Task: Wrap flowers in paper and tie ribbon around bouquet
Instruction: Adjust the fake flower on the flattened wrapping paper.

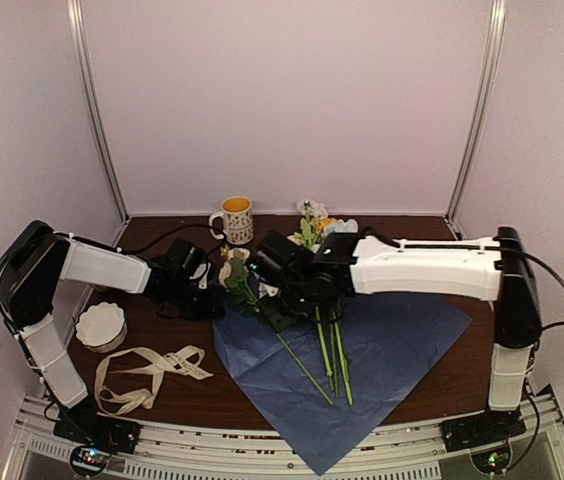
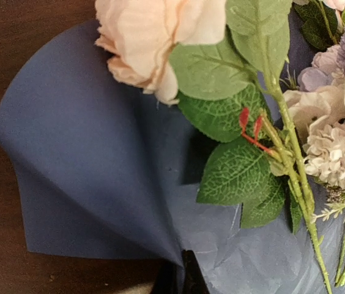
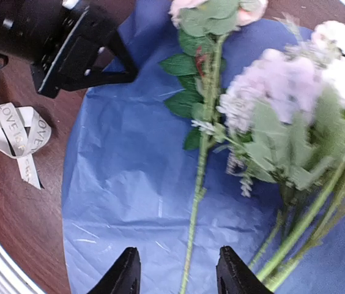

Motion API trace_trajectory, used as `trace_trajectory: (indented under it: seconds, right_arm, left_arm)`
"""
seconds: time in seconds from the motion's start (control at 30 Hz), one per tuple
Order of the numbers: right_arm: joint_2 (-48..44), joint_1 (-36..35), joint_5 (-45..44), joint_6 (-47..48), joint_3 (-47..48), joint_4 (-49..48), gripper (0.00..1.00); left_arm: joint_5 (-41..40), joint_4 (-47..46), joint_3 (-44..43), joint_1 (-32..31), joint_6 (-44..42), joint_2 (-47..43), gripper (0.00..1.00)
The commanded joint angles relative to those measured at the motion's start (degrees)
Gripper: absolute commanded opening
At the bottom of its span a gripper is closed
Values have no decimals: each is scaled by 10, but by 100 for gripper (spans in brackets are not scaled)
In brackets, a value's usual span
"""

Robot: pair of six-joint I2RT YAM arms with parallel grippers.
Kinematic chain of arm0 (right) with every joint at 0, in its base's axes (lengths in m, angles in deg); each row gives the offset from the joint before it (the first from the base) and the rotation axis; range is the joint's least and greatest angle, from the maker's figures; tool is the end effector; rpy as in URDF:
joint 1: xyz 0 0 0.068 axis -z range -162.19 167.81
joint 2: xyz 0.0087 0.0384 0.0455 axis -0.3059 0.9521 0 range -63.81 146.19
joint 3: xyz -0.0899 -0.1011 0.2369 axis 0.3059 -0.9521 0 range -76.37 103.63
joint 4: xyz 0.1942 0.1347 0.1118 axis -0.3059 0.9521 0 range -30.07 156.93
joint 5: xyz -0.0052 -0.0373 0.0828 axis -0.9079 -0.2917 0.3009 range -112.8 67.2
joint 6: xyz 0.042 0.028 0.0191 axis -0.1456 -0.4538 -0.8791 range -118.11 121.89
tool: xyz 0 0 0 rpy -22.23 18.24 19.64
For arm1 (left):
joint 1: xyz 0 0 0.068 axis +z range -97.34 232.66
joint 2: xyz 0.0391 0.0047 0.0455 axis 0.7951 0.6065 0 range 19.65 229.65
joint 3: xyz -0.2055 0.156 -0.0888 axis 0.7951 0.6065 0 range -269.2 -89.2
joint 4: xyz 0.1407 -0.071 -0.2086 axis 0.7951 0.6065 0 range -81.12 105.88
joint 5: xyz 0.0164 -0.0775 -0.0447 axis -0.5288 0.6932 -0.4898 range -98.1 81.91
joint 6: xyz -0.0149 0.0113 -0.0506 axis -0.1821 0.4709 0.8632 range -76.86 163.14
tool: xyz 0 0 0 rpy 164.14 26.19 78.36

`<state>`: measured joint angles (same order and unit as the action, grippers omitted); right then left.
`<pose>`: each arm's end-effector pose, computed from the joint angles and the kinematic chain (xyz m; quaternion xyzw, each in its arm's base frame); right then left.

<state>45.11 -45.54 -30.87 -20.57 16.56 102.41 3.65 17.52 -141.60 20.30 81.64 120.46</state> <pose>0.1904 0.3685 0.2602 -0.3175 0.9062 0.1348 0.2446 0.2801 -0.1861 0.1380 -0.0221 0.9541 -0.2435 0.1730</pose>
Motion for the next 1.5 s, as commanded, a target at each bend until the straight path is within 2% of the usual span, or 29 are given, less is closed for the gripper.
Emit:
trace_trajectory:
  seconds: [0.0,0.17,0.3,0.53,0.67,0.83,1.1,1.37,1.47]
  right_arm:
    - [122,-10,-10,37,130,92,42]
    - [201,-10,-17,32,190,101,42]
    - [234,-4,-57,6,194,138,40]
    - [247,27,-62,-41,151,147,27]
    - [225,61,-35,-94,107,110,22]
    - [169,97,16,-150,32,6,20]
    - [130,96,81,-145,18,-27,32]
    - [-31,84,123,-153,-95,-79,44]
    - [-101,83,121,-155,-149,-82,48]
  left_arm:
    - [1,-9,2,-3,-4,-10,0]
    - [1,-10,3,-4,-9,-10,0]
    - [4,-11,4,-4,-10,-6,0]
    - [7,-13,0,-4,-6,3,0]
    - [3,-7,0,-3,-7,2,0]
    - [-2,0,-4,-4,-11,0,0]
    - [-5,2,-2,-4,-12,-2,0]
    - [-13,11,-5,-4,-16,-8,0]
    - [-24,21,-8,-4,-20,-16,14]
